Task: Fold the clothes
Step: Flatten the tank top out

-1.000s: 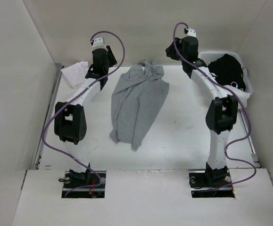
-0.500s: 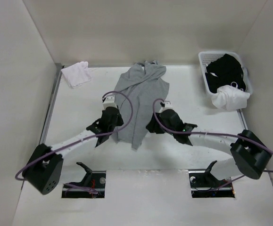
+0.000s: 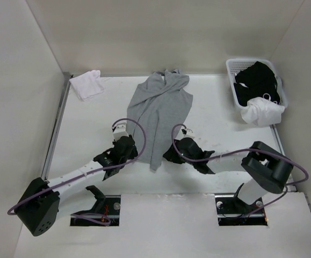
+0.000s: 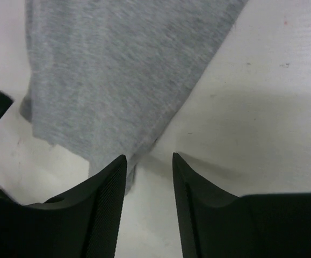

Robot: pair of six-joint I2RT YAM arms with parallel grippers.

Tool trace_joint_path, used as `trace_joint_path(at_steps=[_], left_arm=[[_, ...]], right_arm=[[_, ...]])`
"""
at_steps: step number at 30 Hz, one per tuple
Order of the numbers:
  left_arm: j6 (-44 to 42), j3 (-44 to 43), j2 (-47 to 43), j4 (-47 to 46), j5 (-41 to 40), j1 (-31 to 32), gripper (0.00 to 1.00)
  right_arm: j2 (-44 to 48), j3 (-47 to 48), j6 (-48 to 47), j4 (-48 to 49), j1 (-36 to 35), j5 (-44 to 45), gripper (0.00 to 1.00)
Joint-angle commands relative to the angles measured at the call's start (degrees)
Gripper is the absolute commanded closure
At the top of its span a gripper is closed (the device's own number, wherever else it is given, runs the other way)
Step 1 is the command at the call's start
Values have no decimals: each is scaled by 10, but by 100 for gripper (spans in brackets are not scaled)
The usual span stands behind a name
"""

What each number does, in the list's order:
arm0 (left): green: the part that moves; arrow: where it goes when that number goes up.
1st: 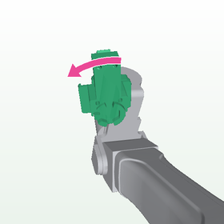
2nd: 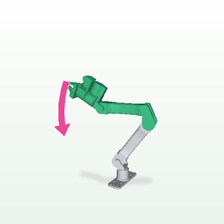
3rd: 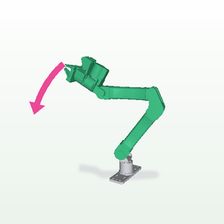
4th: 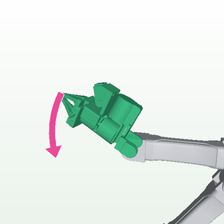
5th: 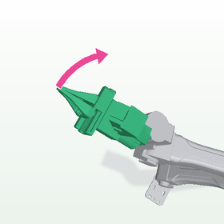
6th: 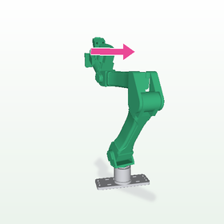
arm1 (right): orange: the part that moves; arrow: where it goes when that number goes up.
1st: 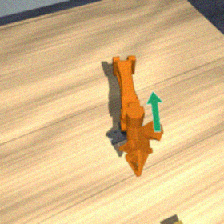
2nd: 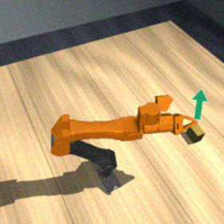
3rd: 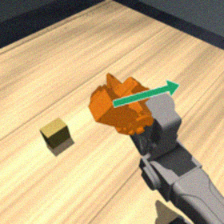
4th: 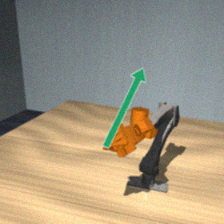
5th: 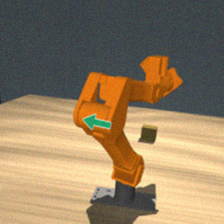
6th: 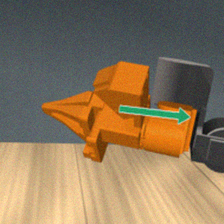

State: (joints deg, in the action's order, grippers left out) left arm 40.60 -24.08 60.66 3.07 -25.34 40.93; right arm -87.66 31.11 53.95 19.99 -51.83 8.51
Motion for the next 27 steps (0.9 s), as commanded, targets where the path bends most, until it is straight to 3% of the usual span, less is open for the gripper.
trace_joint_path(at_steps=[1, 4, 8, 11, 16, 23, 27], left_arm=[[25, 13, -45, 18, -18, 4, 73], [26, 15, -64, 32, -16, 4, 72], [17, 4, -52, 54, -12, 8, 69], [7, -5, -43, 55, -11, 13, 67], [-7, -25, -5, 36, -9, 10, 63], [-16, -43, 78, -28, -5, 0, 64], [-19, -52, 120, -66, -2, -6, 66]], right_arm=[[-39, 20, 47, 65, -5, -10, 62], [-51, 19, 51, 87, 12, -19, 82], [-6, -4, 39, 108, 44, -17, 98], [92, -46, 23, 87, 84, -7, 100], [237, -79, -21, -41, 162, -3, 98], [269, -90, -57, -90, 244, 33, 98], [232, -82, -64, -78, 254, 27, 96]])
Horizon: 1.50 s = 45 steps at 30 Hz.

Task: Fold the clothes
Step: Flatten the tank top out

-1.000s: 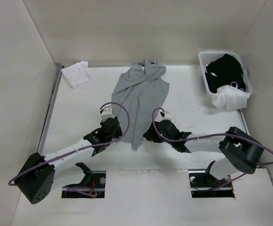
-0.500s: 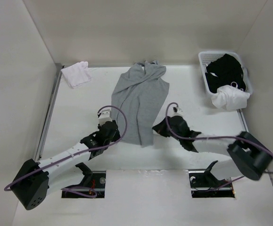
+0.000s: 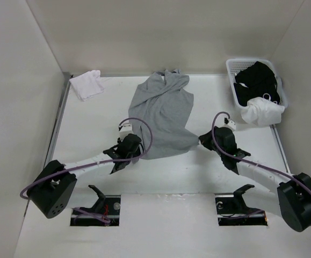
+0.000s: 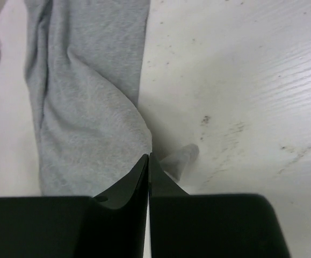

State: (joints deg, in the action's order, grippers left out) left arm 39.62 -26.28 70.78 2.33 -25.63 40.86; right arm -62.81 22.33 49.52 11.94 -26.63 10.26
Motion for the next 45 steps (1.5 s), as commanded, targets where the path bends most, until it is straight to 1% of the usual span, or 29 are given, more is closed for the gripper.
trace_joint_path(at_steps=[1, 7, 10, 12, 14, 16, 18, 21, 27, 30, 32, 34, 37, 40, 43, 45], left_arm=[[-9, -32, 26, -64, 2, -8, 66], [-7, -38, 37, -80, 18, -13, 76], [-11, -42, 36, -83, 22, -23, 78], [-21, -47, 39, -85, 31, -32, 73], [-25, -49, 40, -80, 37, -37, 64], [-30, -47, 36, -76, 34, -41, 58], [-31, -44, 30, -74, 30, -48, 57], [-31, -45, 41, -91, 40, -56, 59], [-40, -57, 100, -137, 51, -72, 66], [-41, -62, 127, -149, 61, -82, 74], [-35, -61, 131, -153, 63, -89, 83], [-26, -62, 113, -150, 65, -95, 89], [-18, -61, 44, -138, 71, -98, 89], [-16, -64, -26, -97, 85, -115, 89], [-12, -59, -77, -70, 121, -162, 89], [-2, -54, -75, -76, 140, -208, 89]], right_arm=[[-27, 7, -20, 11, 0, 9, 96], [-72, 5, -18, 51, -3, -6, 96], [-88, 2, -17, 71, -6, -16, 96], [-96, 3, -17, 76, -8, -24, 96], [-98, 3, -18, 76, -11, -25, 96], [-98, 3, -20, 76, -14, -25, 96], [-98, 1, -20, 77, -14, -25, 96], [-101, 1, -23, 84, -14, -28, 96], [-109, -1, -24, 96, -15, -39, 96], [-109, -5, -24, 98, -15, -40, 96], [-105, -8, -24, 98, -15, -40, 96], [-102, -9, -24, 98, -15, -40, 96], [-102, -10, -23, 98, -15, -40, 96], [-102, -10, -22, 96, -15, -40, 96], [-102, -9, -21, 94, -15, -42, 96], [-104, -5, -23, 92, -15, -44, 97]])
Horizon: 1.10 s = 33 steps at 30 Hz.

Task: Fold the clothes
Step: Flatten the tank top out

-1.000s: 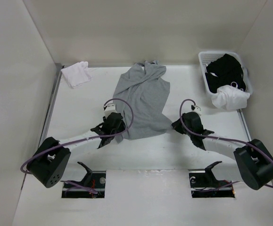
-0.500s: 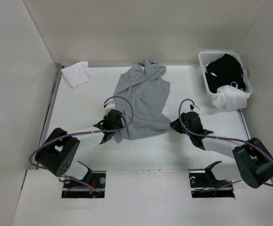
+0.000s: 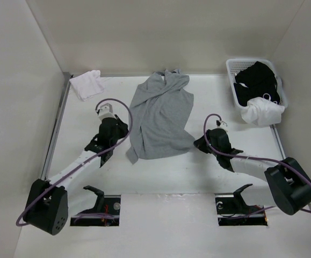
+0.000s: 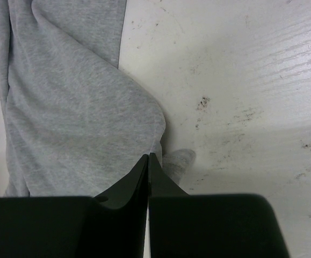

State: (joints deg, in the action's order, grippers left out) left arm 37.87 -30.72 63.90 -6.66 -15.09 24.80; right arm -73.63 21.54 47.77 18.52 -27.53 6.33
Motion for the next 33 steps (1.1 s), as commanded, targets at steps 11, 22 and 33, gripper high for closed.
trace_joint_path(at_steps=[11, 22, 33], left_arm=[[19, -18, 63, -32, 58, -17, 83], [48, 3, 131, -15, 20, -12, 61], [49, -13, 208, -63, 52, -3, 81]], right_arm=[[1, 10, -18, 20, -2, -25, 96], [13, 4, -21, 24, -1, -29, 96], [15, 2, -20, 27, 0, -29, 96]])
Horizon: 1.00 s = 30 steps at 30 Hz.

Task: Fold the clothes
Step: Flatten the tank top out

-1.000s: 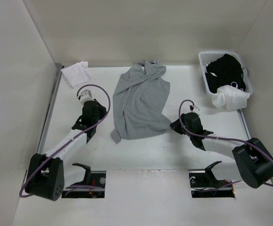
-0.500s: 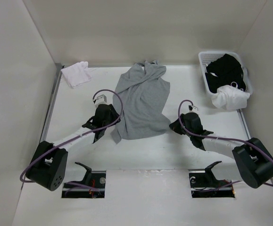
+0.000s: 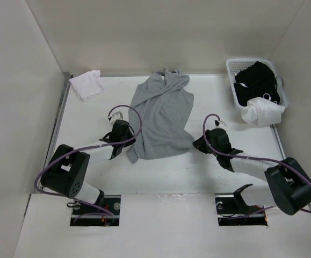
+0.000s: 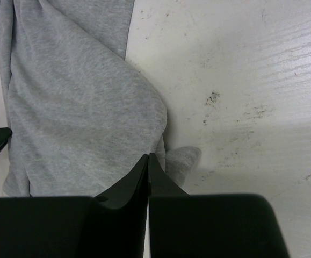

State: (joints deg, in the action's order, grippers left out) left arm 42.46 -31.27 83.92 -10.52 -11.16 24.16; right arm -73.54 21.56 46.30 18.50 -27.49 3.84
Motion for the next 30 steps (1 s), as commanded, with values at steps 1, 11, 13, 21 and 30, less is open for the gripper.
trace_joint_path(at_steps=[1, 11, 13, 21, 30], left_arm=[[8, -8, 7, -28, 12, 1, 88], [21, -76, -112, -11, 64, -103, 95], [32, -87, -83, -20, 90, -136, 95], [45, -143, 77, -69, 115, -235, 73], [15, 7, -114, 19, -29, -182, 76]], right_arm=[[14, 1, -5, 27, -1, -4, 96], [7, 5, -1, 24, 5, -4, 97], [0, 9, -2, 23, 5, -5, 97], [-9, 16, -5, 27, 5, -17, 97], [21, 4, -8, 24, 13, -8, 97]])
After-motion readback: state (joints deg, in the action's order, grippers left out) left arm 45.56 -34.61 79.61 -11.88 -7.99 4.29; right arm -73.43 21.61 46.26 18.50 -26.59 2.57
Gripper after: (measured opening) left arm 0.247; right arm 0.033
